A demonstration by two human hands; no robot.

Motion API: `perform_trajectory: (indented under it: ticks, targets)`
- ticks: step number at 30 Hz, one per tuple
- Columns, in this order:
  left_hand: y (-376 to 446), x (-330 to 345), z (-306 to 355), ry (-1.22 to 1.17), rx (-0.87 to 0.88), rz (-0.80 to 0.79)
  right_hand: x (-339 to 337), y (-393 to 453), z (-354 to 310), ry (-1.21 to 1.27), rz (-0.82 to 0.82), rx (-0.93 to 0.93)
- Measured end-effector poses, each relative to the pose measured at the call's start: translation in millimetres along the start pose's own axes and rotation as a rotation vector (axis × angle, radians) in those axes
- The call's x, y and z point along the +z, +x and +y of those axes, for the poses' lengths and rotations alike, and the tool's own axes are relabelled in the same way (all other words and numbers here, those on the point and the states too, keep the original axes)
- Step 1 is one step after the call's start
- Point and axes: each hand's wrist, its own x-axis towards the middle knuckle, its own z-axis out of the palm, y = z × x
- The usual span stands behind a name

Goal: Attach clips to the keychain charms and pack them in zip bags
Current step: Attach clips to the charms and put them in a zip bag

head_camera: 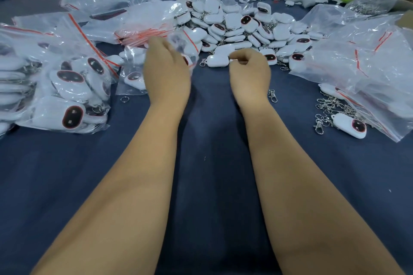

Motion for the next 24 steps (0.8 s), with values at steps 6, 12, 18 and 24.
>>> perform_trajectory:
  ticks: [6,12,18,24]
  targets:
    - [12.2,-18.0,0.0,-0.325,-0.013,0.355,-9.0,6.2,8.4,-0.226,-0.006,-0.018]
    - [6.9,-14.8,8.3,-0.205,0.303,0.176,-4.1,2.9,7.5,-0.502,-0.251,-0.057]
    - [-5.8,1.9,-4.6,0.298,0.224,-0.395,0.1,3.8,10.1,-0.638,-0.267,-0.100]
    - [-8.3,2.6,-2.6,0.240,0.136,-0.403,-4.3,2.0,7.4,-0.238,-0.120,-0.061]
